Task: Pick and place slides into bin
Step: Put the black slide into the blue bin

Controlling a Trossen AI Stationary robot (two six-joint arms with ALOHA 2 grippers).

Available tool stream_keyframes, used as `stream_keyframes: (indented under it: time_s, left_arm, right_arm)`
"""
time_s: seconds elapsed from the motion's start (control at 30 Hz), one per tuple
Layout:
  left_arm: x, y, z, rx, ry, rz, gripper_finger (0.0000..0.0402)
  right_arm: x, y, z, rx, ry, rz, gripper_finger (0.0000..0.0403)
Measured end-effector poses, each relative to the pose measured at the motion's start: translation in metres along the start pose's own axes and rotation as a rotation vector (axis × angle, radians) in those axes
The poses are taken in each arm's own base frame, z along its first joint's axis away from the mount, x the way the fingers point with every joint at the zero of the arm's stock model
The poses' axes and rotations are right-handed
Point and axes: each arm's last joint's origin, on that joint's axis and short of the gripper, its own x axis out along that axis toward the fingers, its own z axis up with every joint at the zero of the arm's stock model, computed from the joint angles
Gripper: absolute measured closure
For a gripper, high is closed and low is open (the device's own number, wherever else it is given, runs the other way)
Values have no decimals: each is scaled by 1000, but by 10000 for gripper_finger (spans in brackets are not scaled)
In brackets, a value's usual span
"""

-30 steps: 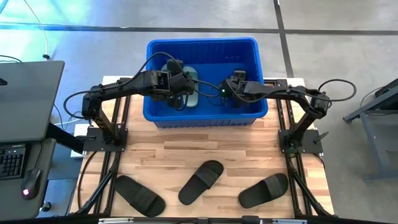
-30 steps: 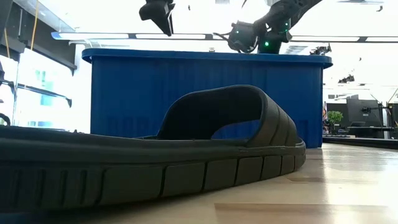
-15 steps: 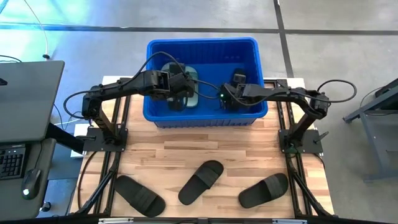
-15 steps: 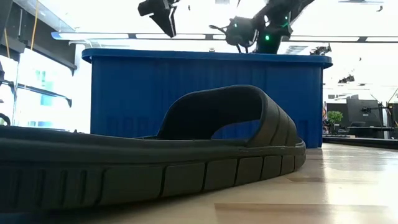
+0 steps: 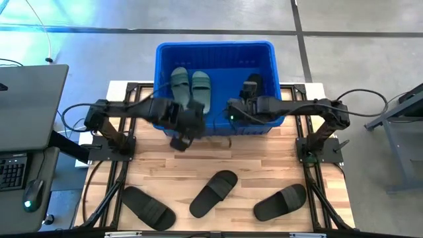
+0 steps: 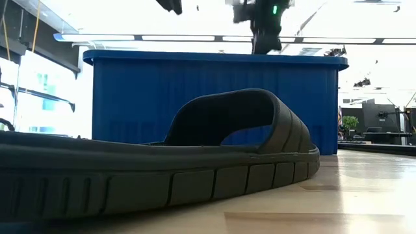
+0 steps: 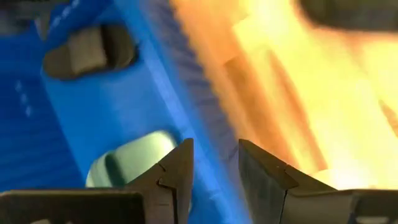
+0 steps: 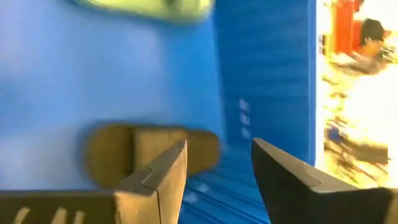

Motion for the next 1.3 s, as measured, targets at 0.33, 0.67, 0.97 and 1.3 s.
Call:
stream_keyframes:
  time_s: [0.33,0.67,0.97,1.3]
  left_arm:
    - [-30,-77,27,15,-65,51,291]
    - [-27,-150,51,-60,-76,148,291]
    - [20,-220,80,-85,-73,348,291]
    - [70,-244,91,-138,-7,402,291]
  right_arm:
    - [-83,26,8,-47,-187,268,238]
    - [-130,121,-17,-319,-306,736,238]
    - [-129,212,-62,-444,-535,404,258]
    - [-110,245,-65,-392,-879,408,255]
